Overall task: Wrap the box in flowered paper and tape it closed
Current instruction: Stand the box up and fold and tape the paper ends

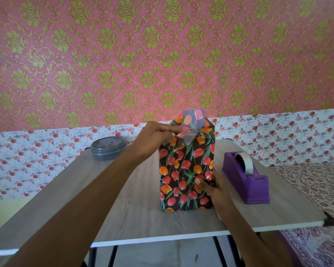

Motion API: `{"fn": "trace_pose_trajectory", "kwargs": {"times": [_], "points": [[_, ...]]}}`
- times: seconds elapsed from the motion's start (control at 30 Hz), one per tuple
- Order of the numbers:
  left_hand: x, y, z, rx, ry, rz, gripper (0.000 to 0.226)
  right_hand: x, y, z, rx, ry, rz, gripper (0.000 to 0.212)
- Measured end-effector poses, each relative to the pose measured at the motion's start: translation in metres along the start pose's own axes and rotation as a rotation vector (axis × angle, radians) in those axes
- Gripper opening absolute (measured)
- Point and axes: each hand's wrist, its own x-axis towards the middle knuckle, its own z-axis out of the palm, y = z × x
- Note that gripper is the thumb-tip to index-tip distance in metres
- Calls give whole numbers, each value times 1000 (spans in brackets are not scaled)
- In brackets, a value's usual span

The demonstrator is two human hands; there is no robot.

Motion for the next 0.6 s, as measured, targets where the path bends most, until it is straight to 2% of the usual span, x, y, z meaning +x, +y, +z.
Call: {"fn": "trace_pose_trajectory", "kwargs": {"times": [0.1,0.33,0.43,0.53,0.6], "points": [[-2,0,-5,9,-115,19,39,0,0,0,7,-4,-1,41],[-2,-10,-4,40,-94,95,28,0,0,0,-13,-12,-32,54],[-4,-14,-4,28,-98,85,29,-1,0,0,-49,-11,-94,70],[-10,-12,-3,-10,-114,78,30,-5,-9,7,-191,134,-229,84],[-11,-12,-2,-30,-98,65,31,-7,-28,10,-425,320,-455,83]]}}
